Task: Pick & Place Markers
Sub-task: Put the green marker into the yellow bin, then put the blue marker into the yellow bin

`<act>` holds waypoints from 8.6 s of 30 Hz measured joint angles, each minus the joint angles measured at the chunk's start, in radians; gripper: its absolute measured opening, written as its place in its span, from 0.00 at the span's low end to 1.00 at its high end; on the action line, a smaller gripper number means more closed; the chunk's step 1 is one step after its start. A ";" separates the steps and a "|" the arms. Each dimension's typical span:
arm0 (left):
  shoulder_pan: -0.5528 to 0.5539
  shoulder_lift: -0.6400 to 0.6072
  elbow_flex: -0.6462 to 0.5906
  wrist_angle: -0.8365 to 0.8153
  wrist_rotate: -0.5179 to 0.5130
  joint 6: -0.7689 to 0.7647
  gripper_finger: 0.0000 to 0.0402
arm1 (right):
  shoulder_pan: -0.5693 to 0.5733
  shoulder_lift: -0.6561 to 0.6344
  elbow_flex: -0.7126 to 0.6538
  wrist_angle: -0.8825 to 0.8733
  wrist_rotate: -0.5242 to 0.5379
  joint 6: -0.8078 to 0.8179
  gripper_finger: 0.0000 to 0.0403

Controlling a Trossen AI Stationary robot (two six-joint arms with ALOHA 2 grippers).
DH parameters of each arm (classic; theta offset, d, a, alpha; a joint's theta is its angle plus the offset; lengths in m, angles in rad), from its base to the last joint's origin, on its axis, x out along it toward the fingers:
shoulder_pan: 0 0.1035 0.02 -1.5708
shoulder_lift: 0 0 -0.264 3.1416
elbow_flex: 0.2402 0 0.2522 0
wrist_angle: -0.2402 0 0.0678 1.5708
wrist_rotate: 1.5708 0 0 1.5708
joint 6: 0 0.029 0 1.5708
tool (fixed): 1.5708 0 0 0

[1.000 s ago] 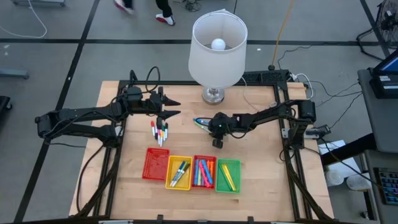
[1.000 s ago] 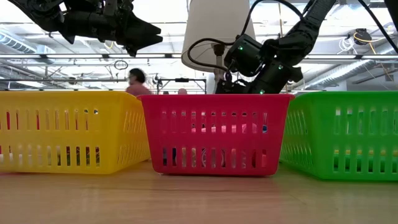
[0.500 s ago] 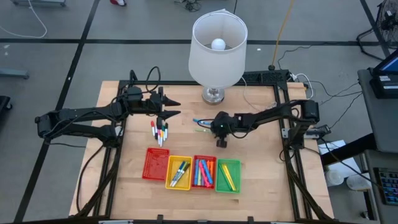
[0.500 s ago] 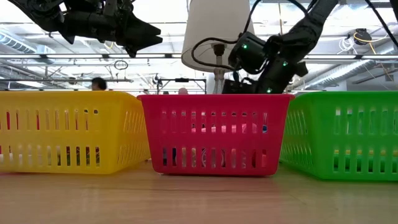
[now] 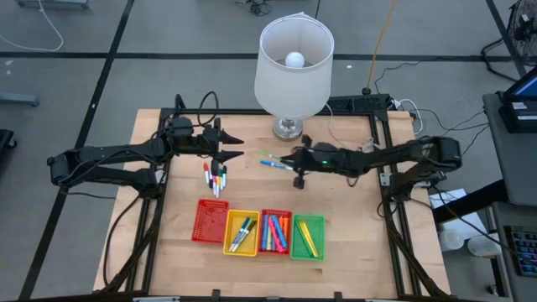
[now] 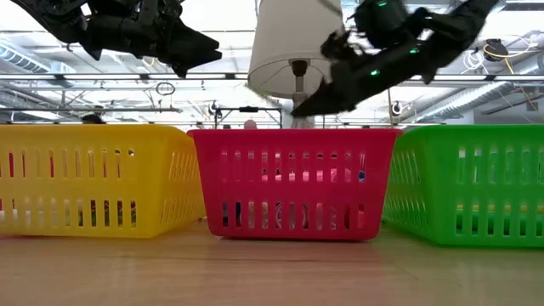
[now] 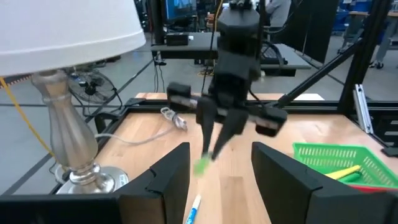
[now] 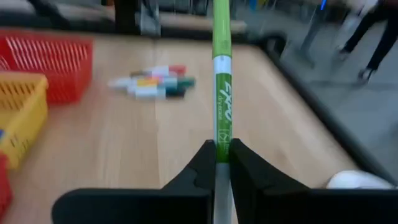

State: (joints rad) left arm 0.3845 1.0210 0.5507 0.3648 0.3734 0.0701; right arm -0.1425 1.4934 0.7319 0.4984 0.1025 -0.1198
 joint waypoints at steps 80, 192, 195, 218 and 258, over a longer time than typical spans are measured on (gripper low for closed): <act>-0.327 0.530 0.144 0.655 -0.213 0.176 0.44 | 0.161 -0.046 -0.064 0.438 -0.075 -0.162 0.04; -0.750 0.296 0.364 -0.454 -0.607 -0.174 0.45 | 0.109 -0.187 -0.063 -0.055 0.229 0.214 0.38; -0.688 0.228 0.307 -0.378 -0.598 -0.096 0.45 | 0.073 -0.136 -0.027 -0.146 0.154 0.254 0.38; -0.184 0.096 -0.070 0.368 -0.453 -0.162 0.45 | -0.052 0.412 0.316 -0.408 -0.022 0.051 0.38; -0.184 0.097 -0.069 0.285 -0.345 -0.189 0.45 | -0.080 0.405 0.220 -0.402 -0.030 0.033 0.04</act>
State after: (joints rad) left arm 0.2005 1.1179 0.4816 0.6494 0.0284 -0.1192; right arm -0.2222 1.8980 0.9516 0.0963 0.0727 -0.0866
